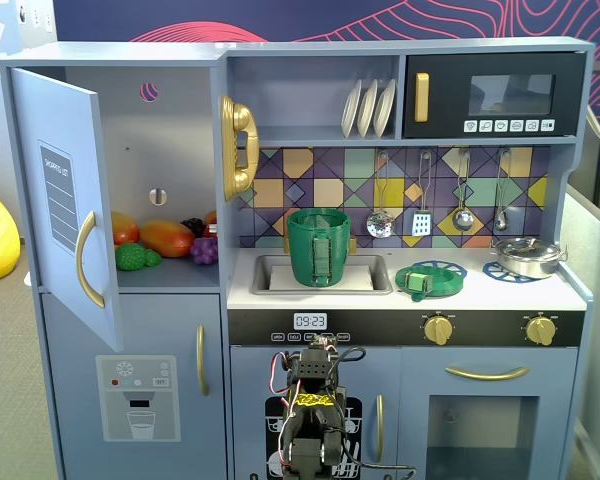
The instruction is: Take off the lid from the green recipient and place it on the counter
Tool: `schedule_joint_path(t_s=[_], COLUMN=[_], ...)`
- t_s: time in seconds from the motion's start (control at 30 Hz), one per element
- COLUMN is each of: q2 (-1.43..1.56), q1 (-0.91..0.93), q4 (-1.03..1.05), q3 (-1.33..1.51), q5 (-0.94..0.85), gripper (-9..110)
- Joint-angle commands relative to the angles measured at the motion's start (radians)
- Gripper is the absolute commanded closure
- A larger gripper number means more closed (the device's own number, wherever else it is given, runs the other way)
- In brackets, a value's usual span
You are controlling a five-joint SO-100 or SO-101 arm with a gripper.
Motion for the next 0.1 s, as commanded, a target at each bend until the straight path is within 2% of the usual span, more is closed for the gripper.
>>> schedule_joint_path(t_s=[0.0, 0.07], q2=[-0.005, -0.005], q1=[0.011, 0.011], q4=[0.184, 0.184], q3=[-0.003, -0.003], q5=[0.029, 0.029], gripper=[100, 100])
